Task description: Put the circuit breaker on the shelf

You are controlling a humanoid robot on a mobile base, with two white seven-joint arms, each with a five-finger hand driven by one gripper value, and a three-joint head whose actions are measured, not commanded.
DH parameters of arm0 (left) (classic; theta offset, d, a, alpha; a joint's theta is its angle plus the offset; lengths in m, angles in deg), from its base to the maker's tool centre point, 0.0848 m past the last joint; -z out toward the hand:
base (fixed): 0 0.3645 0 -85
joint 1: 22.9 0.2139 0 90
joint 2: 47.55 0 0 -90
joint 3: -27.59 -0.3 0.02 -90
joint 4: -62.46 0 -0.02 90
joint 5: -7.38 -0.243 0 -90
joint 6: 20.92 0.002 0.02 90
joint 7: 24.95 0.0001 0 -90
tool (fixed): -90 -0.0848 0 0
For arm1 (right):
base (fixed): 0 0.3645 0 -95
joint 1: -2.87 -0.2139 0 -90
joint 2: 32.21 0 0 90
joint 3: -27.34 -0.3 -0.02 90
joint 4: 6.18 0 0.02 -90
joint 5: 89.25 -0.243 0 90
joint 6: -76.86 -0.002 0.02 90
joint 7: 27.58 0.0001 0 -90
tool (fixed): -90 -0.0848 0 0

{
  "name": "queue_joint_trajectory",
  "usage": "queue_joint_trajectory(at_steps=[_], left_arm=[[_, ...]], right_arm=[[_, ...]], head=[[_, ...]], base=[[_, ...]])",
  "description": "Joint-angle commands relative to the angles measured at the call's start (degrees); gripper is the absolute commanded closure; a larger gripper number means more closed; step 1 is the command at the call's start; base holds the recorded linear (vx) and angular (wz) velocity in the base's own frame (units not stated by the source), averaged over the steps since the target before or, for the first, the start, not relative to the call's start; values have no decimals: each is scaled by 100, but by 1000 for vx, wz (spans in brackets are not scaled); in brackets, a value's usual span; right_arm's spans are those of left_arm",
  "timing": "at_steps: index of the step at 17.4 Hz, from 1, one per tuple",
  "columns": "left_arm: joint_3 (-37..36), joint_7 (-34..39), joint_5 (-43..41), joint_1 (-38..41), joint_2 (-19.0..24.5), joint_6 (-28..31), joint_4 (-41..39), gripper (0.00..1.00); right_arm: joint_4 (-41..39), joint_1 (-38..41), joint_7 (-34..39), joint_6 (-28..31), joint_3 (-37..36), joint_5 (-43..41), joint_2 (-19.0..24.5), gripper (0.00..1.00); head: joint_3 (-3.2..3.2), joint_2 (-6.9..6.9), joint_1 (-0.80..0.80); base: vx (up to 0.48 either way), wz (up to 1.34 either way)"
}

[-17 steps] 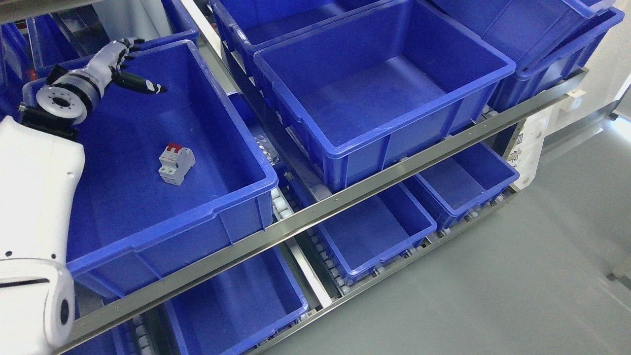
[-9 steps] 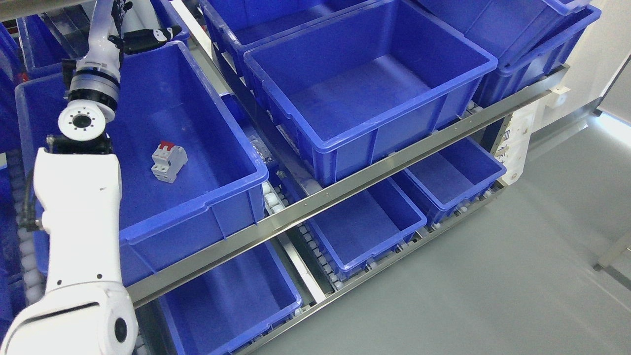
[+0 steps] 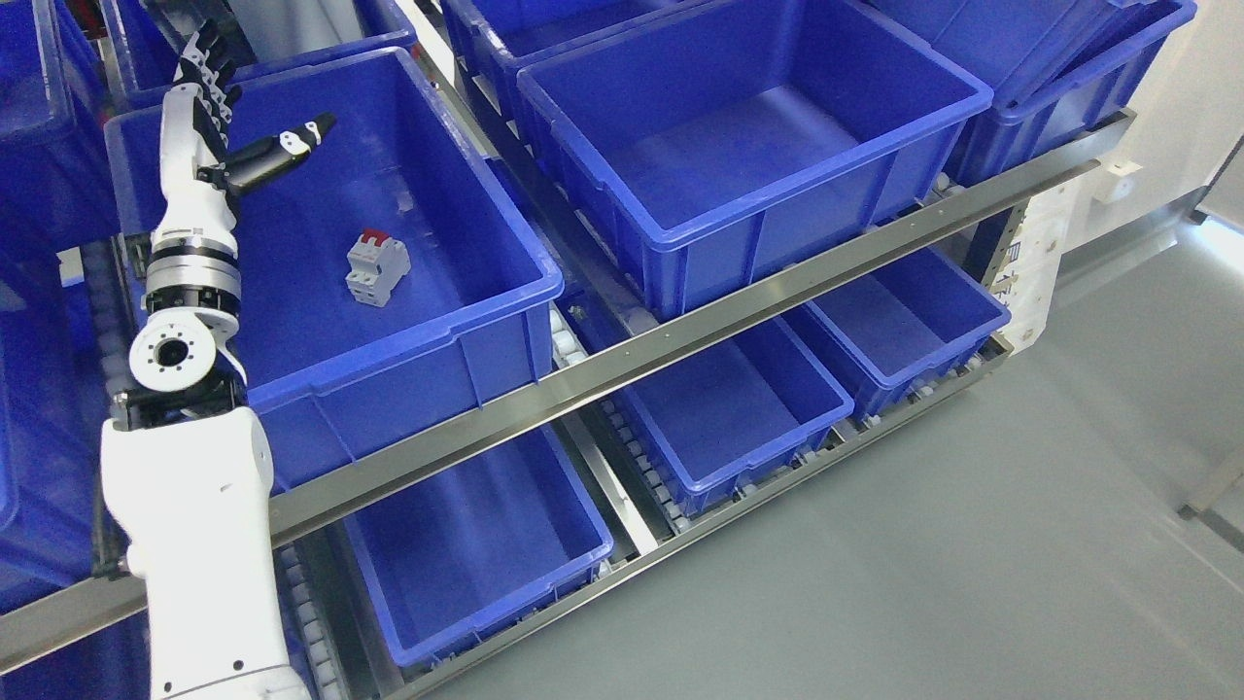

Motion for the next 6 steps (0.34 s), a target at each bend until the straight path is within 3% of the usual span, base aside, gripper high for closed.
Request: queue_joint_trajectory(at_steps=[1, 6], left_arm=[[182, 1, 123, 518, -184, 65, -1340, 0], [-310, 1, 132, 1098, -184, 47, -1348, 0]], right_arm=[[0, -3, -5, 3, 0, 0, -100, 0], [-9, -3, -5, 3, 0, 0, -100, 0]], head=[[0, 0, 0], [0, 0, 0]], base=[[-116, 148], [-93, 94]])
